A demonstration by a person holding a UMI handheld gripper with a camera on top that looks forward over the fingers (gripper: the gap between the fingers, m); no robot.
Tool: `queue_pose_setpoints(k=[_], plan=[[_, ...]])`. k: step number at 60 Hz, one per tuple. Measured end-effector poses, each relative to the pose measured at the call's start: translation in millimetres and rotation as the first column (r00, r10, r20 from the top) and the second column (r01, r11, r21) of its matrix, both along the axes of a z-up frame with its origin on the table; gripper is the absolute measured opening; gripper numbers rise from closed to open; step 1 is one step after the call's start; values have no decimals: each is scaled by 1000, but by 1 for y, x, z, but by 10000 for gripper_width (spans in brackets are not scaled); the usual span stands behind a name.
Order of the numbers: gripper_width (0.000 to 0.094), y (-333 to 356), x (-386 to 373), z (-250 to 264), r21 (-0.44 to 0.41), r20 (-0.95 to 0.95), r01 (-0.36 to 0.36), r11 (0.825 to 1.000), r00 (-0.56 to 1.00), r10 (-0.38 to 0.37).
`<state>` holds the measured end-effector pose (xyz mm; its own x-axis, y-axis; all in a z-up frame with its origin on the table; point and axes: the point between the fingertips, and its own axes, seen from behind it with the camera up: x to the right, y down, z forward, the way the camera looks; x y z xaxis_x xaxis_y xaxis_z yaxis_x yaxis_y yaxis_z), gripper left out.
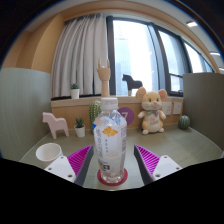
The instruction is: Pour water
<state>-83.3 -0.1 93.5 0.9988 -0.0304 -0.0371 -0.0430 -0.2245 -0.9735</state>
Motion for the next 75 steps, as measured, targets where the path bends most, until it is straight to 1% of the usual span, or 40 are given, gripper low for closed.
queue_pose_setpoints(k=[7,13,20,26,32,39,48,53,67,75], plan=[[830,-35,-9,-16,-40,-20,2,999,1000,-2],[831,-72,-21,-37,-97,-45,-21,995,999,17],[833,-115,-42,-58,-162,-68,-52,985,997,41],[834,-144,-58,-59,-178,-76,-76,981,995,63],[845,-167,-67,-44,-162,-46,-80,984,996,73],[846,-187,-76,-18,-128,-41,-106,986,994,102],[846,-201,-74,11,-92,-14,-99,991,995,98],[844,-208,-76,26,-75,-10,-113,991,994,112],[843,-218,-76,54,-37,-7,-117,992,993,117],[844,-223,-78,61,-29,-23,-122,992,992,122]])
